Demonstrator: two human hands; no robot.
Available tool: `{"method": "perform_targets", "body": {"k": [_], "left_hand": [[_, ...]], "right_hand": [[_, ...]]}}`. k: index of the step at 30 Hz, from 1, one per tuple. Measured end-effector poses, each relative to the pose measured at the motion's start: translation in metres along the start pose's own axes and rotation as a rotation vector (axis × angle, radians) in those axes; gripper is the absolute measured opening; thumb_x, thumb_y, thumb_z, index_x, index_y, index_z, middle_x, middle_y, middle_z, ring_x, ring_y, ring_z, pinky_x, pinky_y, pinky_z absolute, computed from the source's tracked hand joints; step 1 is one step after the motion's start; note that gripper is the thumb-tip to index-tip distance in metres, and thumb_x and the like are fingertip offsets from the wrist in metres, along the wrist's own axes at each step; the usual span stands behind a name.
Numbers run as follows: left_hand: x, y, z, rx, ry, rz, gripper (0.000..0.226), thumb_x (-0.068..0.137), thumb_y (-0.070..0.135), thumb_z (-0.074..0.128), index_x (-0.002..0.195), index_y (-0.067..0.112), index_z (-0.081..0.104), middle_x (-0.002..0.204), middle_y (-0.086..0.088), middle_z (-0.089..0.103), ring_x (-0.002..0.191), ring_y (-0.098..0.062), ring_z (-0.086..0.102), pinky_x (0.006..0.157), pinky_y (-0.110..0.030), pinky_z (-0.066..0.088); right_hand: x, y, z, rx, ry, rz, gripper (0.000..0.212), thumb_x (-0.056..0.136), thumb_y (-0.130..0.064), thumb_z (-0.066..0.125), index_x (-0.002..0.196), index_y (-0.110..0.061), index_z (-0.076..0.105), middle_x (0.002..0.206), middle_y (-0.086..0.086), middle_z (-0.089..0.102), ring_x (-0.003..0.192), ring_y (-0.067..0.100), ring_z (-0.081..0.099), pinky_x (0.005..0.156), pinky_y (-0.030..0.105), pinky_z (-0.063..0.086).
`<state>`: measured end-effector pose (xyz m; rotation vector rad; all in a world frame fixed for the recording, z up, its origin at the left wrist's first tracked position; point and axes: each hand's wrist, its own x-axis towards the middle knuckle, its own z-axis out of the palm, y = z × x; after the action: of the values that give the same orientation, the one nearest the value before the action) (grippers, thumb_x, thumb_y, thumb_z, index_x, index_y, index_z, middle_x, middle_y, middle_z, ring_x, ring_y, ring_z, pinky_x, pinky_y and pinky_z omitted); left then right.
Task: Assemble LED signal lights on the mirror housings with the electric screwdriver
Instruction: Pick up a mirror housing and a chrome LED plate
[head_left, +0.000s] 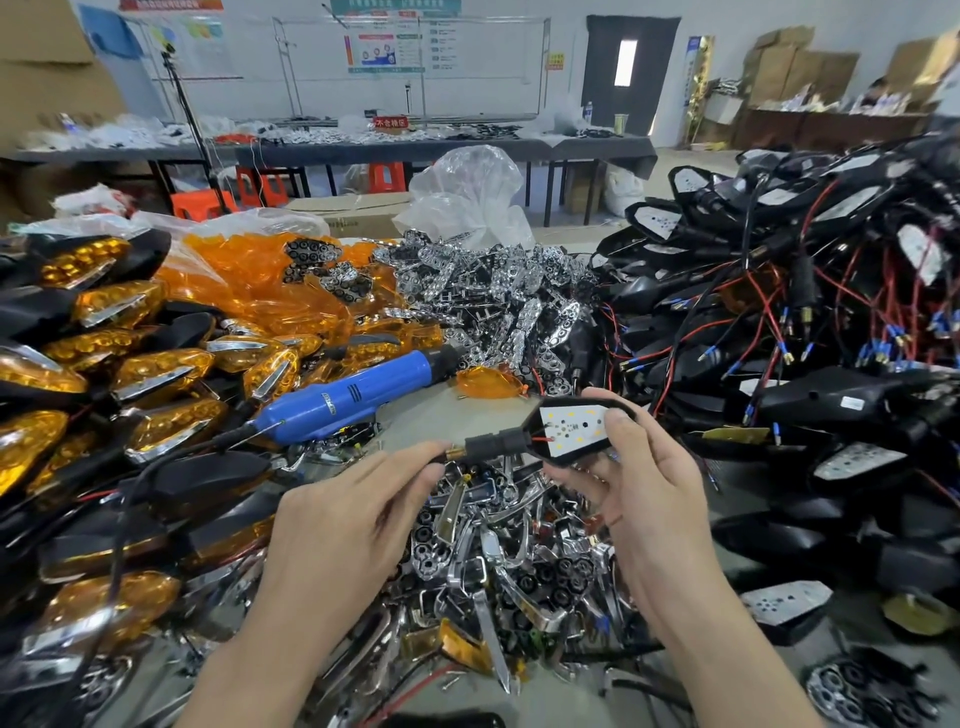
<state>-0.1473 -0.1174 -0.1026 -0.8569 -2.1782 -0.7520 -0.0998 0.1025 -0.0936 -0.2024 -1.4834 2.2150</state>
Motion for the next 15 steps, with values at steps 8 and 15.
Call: {"method": "perform_targets", "body": {"k": [8, 15], "left_hand": [[-0.001, -0.007, 0.0, 0.141, 0.003, 0.01, 0.027, 0.104, 0.033, 0.043, 0.106, 0.02, 0.066, 0.085, 0.01, 0.065, 0.062, -0.015, 0.06, 0.052, -0.031, 0.05], [-0.002, -0.017, -0.006, 0.277, 0.004, -0.083, 0.031, 0.1, 0.031, 0.04, 0.1, 0.016, 0.067, 0.082, 0.006, 0.065, 0.07, -0.014, 0.044, 0.066, -0.031, 0.039]], "right_hand": [[0.001, -0.001, -0.004, -0.016, 0.027, -0.031, 0.033, 0.109, -0.015, 0.046, 0.102, -0.023, 0.078, 0.101, 0.014, 0.078, 0.093, 0.028, 0.076, 0.07, 0.028, 0.062], [0.006, -0.005, -0.014, 0.013, 0.093, -0.06, 0.027, 0.11, -0.014, 0.043, 0.114, -0.006, 0.069, 0.101, 0.016, 0.077, 0.091, 0.027, 0.076, 0.073, 0.029, 0.062]]}}
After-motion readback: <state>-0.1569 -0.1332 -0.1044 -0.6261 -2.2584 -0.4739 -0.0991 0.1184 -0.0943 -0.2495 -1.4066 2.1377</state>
